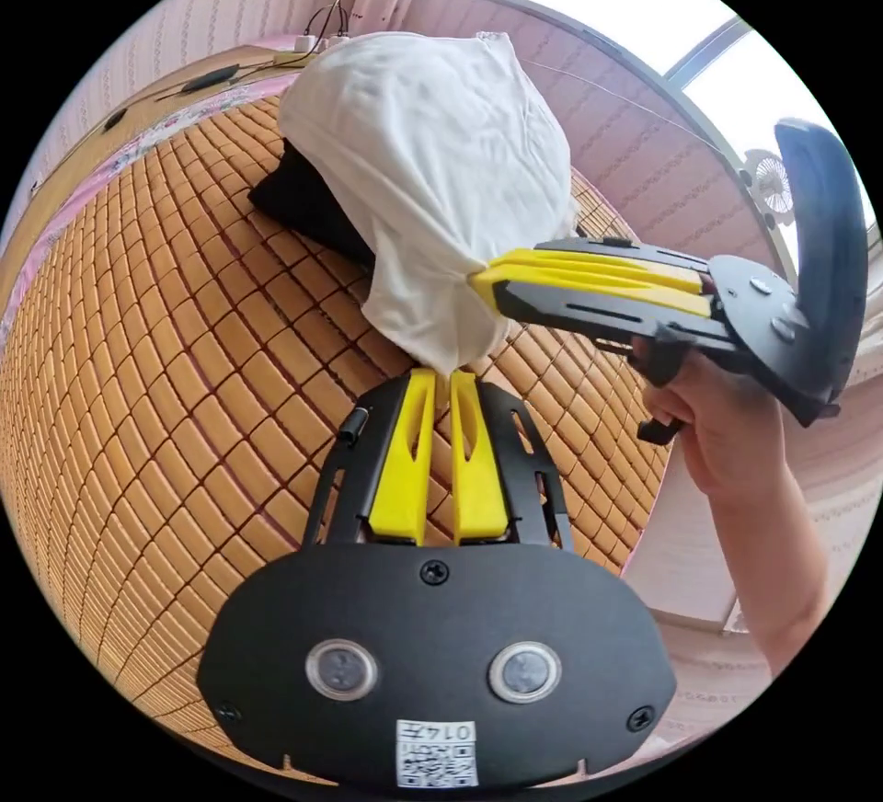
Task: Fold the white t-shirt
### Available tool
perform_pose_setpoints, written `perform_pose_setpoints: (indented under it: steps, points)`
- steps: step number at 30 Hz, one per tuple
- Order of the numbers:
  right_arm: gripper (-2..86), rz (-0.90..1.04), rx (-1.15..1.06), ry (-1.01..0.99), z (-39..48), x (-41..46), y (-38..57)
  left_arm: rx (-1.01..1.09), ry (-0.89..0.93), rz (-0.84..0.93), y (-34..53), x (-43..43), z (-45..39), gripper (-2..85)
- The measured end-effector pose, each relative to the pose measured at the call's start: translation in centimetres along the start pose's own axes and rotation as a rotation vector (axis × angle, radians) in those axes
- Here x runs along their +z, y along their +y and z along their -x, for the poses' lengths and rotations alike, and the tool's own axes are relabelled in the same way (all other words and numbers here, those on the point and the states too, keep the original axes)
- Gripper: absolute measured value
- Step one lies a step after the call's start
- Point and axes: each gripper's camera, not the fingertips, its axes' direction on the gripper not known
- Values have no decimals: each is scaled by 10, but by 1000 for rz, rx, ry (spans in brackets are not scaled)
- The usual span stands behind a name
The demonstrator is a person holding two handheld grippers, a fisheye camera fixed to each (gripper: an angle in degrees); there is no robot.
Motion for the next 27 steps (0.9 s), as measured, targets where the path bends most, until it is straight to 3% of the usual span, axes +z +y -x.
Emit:
perform_pose_setpoints:
  steps: [4, 6, 11, 13, 17, 19, 23, 27]
  points:
    - [9, -235, 49, -155, -4, -96, 41, 58, 88, -165, 25, -58, 9, 2]
    - [7, -373, 25, -370, 14, -156, 68, 92, 141, -277, 60, -115, 19, -2]
    - [5, -500, -96, -551, 96, -224, 113, 29, 221, -437, 175, -236, 64, -8]
    - [4, -497, -99, -592, 125, -229, 122, 1, 163, -461, 220, -280, 81, -9]
    - [4, -498, -99, -789, 185, -230, 101, -74, -208, -453, 293, -366, 113, -10]
    - [4, -540, -150, -842, 216, -247, 86, -138, -284, -522, 313, -410, 129, -10]
    - [5, -693, -232, -850, 285, -299, 94, -210, -365, -788, 353, -522, 142, -9]
    - [9, -600, -240, -694, 342, -290, 138, -143, -522, -738, 367, -565, 140, -5]
